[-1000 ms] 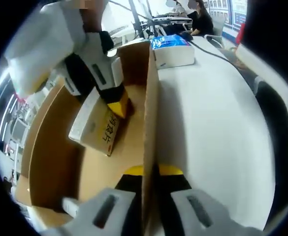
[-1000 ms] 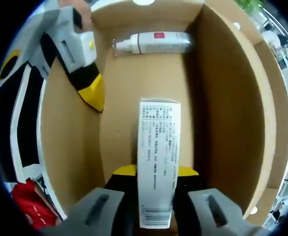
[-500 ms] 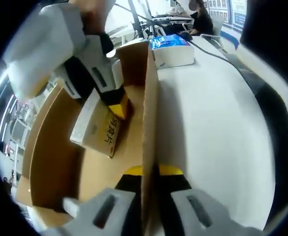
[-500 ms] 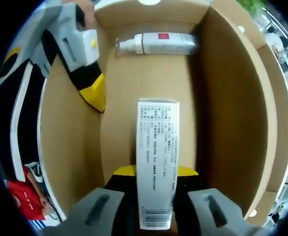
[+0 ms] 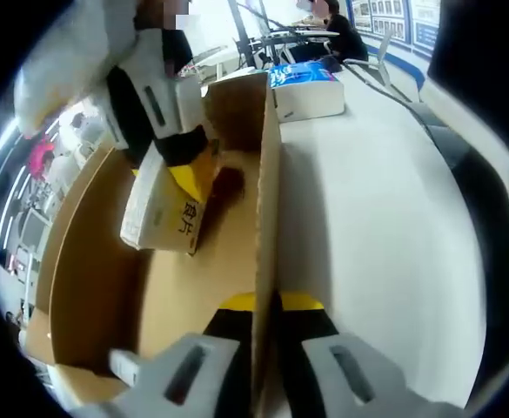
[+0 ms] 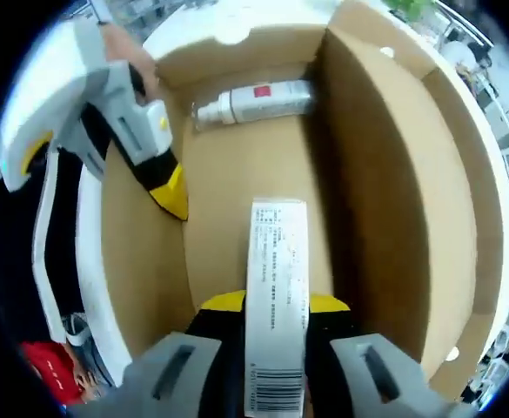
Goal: Operate the shoe box by opening the lid, removing the specified soft item, and placing it in the target area until the item is outside and the box remains undamaged.
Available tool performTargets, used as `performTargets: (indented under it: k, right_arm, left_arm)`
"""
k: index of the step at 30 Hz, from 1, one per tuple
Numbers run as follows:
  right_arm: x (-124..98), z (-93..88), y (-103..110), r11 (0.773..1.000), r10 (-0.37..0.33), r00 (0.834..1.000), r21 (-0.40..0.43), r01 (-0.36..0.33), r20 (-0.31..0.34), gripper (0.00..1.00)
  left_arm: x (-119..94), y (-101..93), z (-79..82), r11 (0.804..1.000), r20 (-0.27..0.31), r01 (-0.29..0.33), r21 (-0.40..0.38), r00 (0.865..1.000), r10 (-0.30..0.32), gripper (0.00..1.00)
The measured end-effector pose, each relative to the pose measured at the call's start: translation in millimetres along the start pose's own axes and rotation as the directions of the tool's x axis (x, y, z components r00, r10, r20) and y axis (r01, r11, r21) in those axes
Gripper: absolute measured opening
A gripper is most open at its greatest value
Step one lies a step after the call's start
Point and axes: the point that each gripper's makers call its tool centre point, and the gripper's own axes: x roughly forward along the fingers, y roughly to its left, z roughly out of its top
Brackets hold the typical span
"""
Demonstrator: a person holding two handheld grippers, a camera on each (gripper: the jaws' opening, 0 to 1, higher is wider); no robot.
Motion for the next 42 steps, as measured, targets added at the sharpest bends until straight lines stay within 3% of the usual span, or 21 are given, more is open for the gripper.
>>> performTargets:
  k: [16,29,35,42]
  right_arm:
    - [-55,7.0,0,0.977,-0.073,0.987,0.209,0.041,0.145,0.22]
    - [-74,6.3,-2,0.963,-0.109,0.978,0.262,0.059,0.180,0.22]
    - [-86,1.5,-2,0.949,-0.137,0.968,0.307,0.068,0.208,0.22]
    - [-106,-15.6,-10,0.917,-0.190,0.952,0.391,0.085,0.238,0.22]
  left_arm:
    - [1,-0.1,-0.8,1.000,-0.001,-0.001,-0.007,1.000,0.001,0.03]
    - [-1,-0.5,1.2,1.000,-0.002,0.000,-0.010,1.000,0.000,0.03]
    - [-3,-0.7,2.8,1.000,-0.002,0.001,-0.011,1.000,-0.001,0.03]
    - [-1,-0.6,1.5,1.000,-0.002,0.005,-0.011,1.000,-0.005,0.03]
